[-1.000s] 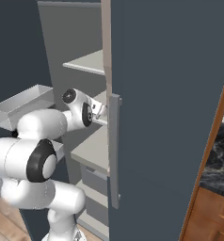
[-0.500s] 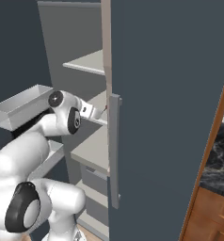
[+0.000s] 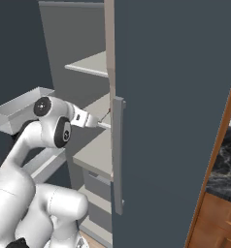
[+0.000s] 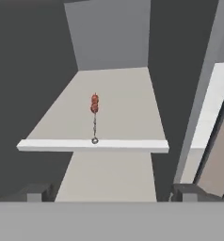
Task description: Store the kebab skewer in the freezer for long-term storage. Close the freezer door after placing the cooked food.
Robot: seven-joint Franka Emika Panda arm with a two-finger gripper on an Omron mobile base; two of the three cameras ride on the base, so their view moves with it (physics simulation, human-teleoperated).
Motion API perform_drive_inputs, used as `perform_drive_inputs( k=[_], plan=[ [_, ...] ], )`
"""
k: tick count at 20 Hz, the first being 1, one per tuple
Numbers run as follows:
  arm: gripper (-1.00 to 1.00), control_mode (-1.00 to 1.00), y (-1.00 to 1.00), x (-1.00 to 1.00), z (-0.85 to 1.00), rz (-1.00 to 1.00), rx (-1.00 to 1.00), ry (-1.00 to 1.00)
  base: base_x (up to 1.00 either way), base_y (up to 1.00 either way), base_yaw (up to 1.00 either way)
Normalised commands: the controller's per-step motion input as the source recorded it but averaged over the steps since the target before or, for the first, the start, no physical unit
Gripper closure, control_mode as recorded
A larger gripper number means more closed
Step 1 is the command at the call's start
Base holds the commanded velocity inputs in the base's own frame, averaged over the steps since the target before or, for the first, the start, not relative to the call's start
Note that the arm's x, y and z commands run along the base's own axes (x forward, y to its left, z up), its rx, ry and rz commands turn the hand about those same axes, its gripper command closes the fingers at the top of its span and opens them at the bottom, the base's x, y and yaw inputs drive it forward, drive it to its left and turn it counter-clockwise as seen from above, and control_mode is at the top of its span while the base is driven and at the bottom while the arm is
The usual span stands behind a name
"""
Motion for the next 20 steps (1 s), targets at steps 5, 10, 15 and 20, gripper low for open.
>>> perform_drive_inputs(
  k=[5, 10, 15, 20],
  plan=[
    [-1.00, -1.00, 0.00, -0.74, 0.50, 0.00, 0.00, 0.06, 0.00, 0.00, 0.00],
    [-1.00, -1.00, 0.18, -0.50, 0.16, 0.00, 0.00, 0.18, 0.00, 0.00, 0.00],
    [-1.00, -1.00, 0.08, -0.42, 0.09, 0.02, 0.02, 0.25, 0.00, 0.00, 0.00],
    [-1.00, -1.00, 0.00, -0.40, -0.17, 0.10, 0.13, 0.20, 0.00, 0.00, 0.00]
  ],
)
